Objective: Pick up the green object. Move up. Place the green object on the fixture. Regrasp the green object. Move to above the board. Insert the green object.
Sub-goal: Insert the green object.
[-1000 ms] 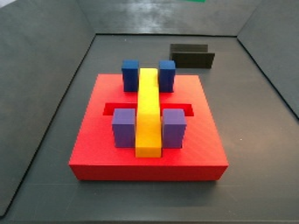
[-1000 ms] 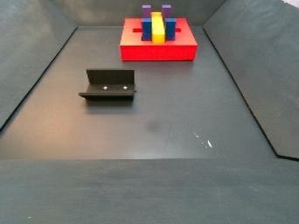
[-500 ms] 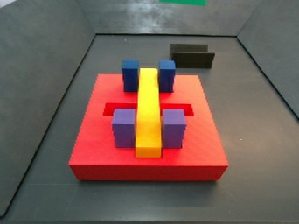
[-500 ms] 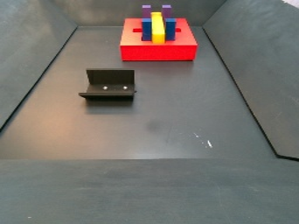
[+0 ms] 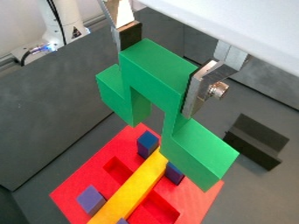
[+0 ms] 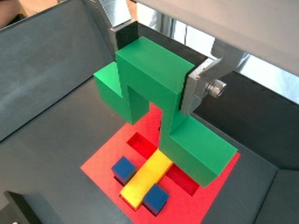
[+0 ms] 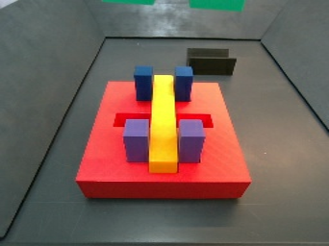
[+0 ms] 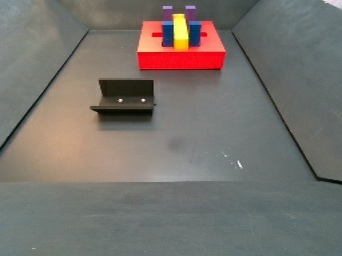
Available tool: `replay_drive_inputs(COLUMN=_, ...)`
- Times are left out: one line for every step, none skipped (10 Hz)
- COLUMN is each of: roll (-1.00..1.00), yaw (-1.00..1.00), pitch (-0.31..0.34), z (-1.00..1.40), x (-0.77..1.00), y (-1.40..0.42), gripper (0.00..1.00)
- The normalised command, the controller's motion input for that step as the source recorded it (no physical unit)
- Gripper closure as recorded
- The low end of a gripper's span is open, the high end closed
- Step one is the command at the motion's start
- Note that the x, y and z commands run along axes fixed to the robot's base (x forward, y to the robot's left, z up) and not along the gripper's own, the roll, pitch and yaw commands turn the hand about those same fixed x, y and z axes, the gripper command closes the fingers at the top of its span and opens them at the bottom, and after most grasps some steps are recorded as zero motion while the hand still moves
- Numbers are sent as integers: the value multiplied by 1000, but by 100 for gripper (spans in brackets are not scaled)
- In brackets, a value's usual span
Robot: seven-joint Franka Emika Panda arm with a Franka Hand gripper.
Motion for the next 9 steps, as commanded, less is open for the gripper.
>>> replay_drive_inputs(roll=-106, yaw=129, pitch=-99, z=-146, x=-57, y=-9, gripper=100)
replay_drive_inputs(roll=-87, yaw=200, pitch=-139, z=-217, x=-103, y=-183, gripper=100)
replay_drive_inputs(roll=-47, yaw=203, pitch=-171, z=-269, x=-34, y=-271, gripper=100)
replay_drive_inputs(roll=-17, yaw=180, pitch=-161, z=-329, x=0, y=-251, gripper=100)
replay_drive_inputs(roll=0, yaw=183, pitch=-129, z=-374, x=31, y=-171, gripper=100)
replay_drive_inputs(roll=0, yaw=146, pitch=-97, z=-331, x=103, y=-151, gripper=100)
replay_drive_inputs(roll=0, yaw=91, pitch=-60, z=-323, x=200, y=-129, gripper=100)
replay_drive_inputs(roll=14, yaw=80, pitch=-61, z=-334, x=211, y=-123, gripper=100)
replay_drive_inputs(roll=33, yaw=80, pitch=-46, z=-323, x=240, y=-100, gripper=100)
